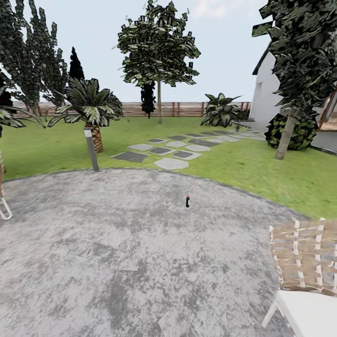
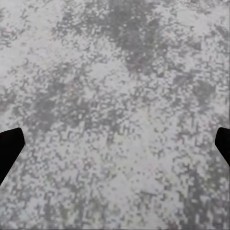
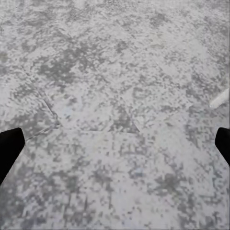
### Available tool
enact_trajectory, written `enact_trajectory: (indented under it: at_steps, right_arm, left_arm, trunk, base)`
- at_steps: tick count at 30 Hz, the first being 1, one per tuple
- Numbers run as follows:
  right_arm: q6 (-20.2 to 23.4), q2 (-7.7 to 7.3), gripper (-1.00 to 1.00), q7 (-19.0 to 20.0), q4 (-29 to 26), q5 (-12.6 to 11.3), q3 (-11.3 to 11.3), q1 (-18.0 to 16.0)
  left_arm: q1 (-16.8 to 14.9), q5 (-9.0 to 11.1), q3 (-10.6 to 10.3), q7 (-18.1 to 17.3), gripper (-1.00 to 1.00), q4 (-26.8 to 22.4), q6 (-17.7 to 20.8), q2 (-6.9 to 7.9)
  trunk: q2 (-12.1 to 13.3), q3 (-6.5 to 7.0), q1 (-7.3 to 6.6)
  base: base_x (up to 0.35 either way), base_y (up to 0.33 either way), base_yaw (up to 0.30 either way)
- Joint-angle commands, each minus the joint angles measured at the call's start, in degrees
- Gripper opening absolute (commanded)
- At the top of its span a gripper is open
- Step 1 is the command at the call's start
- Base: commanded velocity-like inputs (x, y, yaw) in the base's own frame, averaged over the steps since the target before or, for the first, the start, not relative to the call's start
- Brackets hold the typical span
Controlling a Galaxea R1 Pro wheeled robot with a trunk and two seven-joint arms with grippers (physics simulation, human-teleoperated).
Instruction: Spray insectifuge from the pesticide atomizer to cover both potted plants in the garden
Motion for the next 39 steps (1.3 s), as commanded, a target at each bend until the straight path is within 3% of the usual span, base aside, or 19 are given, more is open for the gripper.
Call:
enact_trajectory:
  at_steps: [1, 8, 39]
  right_arm:
    - [-0.17, -0.01, 1.0, -0.01, 0.02, 0.03, -0.03, -0.01]
    - [-0.17, -0.01, 1.0, -0.01, 0.02, 0.03, -0.09, -0.01]
    - [-0.17, -0.01, 1.0, 0.0, -0.08, -0.06, -0.19, -0.01]
  left_arm:
    - [-0.05, 0.02, 0.14, -0.02, 1.0, 0.07, -0.19, -0.02]
    - [-0.05, 0.02, 0.14, -0.02, 1.0, 0.06, -0.19, -0.02]
    - [-0.05, 0.03, 0.14, -0.02, 1.0, -0.01, -0.28, -0.02]
  trunk:
    - [-0.02, -0.06, 0.02]
    - [-0.02, -0.06, 0.02]
    - [-0.02, -0.06, 0.02]
  base:
    - [0.339, 0.0, 0.265]
    - [0.339, 0.0, 0.125]
    - [0.339, 0.0, 0.001]
